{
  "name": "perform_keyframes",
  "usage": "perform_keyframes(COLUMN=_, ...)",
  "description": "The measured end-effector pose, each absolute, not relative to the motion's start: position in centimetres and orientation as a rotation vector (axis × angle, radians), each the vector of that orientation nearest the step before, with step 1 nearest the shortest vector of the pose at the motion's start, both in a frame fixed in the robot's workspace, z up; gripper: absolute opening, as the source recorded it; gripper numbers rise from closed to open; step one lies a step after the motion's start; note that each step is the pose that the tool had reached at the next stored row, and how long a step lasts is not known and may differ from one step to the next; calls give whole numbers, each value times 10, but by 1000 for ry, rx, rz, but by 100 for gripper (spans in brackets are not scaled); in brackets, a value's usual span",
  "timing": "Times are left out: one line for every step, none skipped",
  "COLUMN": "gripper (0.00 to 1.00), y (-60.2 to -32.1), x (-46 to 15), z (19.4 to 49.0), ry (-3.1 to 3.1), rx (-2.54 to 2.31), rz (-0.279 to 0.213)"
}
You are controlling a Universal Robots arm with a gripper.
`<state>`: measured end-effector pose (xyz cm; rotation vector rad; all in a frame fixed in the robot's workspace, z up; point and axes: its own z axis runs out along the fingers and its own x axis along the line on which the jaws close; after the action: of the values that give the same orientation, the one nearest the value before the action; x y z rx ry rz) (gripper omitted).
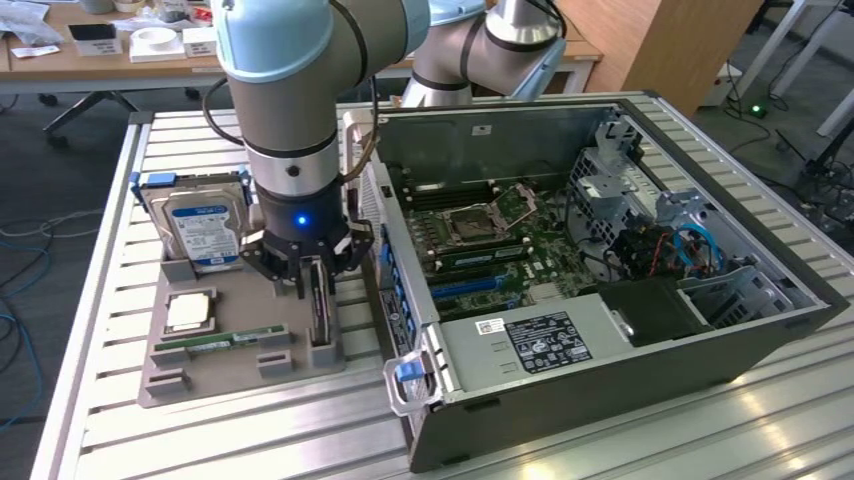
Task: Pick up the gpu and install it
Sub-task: 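Pick up the gpu and move the gpu toward the slot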
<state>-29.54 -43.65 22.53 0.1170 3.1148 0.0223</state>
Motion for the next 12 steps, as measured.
perform_keyframes(gripper=42, y=-437, x=-295, z=225, ry=3115, rx=117, rz=22)
perform_keyframes(gripper=42, y=-436, x=-295, z=225, ry=3115, rx=117, rz=22)
perform_keyframes(gripper=42, y=-437, x=-295, z=225, ry=3115, rx=117, rz=22)
perform_keyframes(gripper=42, y=-436, x=-295, z=225, ry=3114, rx=117, rz=23)
perform_keyframes(gripper=42, y=-436, x=-294, z=225, ry=3115, rx=117, rz=23)
perform_keyframes(gripper=42, y=-436, x=-294, z=225, ry=3115, rx=117, rz=23)
perform_keyframes(gripper=42, y=-436, x=-294, z=225, ry=3115, rx=117, rz=23)
perform_keyframes(gripper=42, y=-437, x=-294, z=225, ry=3115, rx=117, rz=22)
perform_keyframes(gripper=42, y=-436, x=-294, z=225, ry=3115, rx=117, rz=23)
perform_keyframes(gripper=42, y=-437, x=-294, z=225, ry=3115, rx=117, rz=22)
perform_keyframes(gripper=42, y=-436, x=-294, z=225, ry=3115, rx=117, rz=22)
perform_keyframes(gripper=42, y=-436, x=-294, z=225, ry=3115, rx=117, rz=22)
